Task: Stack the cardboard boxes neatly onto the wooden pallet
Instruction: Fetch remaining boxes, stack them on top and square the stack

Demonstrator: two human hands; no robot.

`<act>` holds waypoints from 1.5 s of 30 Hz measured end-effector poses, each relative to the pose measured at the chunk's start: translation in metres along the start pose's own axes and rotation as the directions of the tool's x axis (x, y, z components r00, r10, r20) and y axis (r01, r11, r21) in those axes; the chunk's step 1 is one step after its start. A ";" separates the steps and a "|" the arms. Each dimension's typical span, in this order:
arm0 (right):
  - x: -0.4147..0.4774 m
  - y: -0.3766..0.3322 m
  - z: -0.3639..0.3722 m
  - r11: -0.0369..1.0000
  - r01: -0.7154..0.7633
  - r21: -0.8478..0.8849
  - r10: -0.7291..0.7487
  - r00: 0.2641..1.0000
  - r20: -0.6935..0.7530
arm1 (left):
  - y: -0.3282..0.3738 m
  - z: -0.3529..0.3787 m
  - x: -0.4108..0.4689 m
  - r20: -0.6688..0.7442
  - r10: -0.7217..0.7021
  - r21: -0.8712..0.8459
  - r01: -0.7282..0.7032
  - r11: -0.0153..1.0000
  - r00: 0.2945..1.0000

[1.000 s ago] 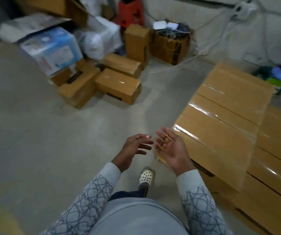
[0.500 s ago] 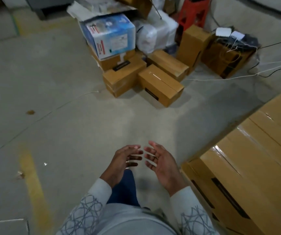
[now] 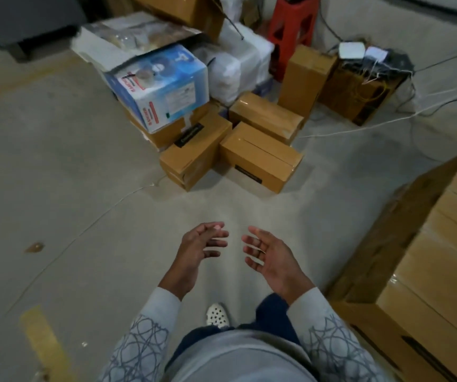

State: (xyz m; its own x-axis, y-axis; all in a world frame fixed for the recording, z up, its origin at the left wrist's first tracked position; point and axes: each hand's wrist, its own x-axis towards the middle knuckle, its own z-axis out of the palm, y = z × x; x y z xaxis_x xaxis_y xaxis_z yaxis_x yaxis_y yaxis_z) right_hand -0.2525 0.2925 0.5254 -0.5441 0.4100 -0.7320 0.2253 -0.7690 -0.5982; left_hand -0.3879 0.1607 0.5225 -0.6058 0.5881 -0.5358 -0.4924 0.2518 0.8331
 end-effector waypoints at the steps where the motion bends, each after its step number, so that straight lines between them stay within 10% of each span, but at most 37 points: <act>1: 0.009 -0.009 0.005 1.000 -0.001 0.006 0.001 1.000 -0.017 | 0.009 -0.001 0.014 0.011 0.000 0.002 0.000 1.000 1.000; 28: 0.378 -0.398 0.046 0.980 0.021 0.199 0.009 0.989 -0.150 | 0.224 0.101 0.454 0.048 -0.152 -0.162 0.158 0.974 0.987; 45: 0.544 -0.617 -0.006 0.998 -0.059 -0.018 0.055 0.984 -0.171 | 0.343 0.222 0.689 -0.002 -0.134 -0.084 0.134 0.987 0.991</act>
State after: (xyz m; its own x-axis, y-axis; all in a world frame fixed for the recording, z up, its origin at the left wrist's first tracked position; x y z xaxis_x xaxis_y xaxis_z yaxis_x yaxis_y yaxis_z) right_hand -0.6831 0.9929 0.4947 -0.3846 0.4450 -0.8087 0.2716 -0.7828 -0.5599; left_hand -0.8359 0.8230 0.4696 -0.5355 0.5474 -0.6431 -0.6197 0.2627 0.7396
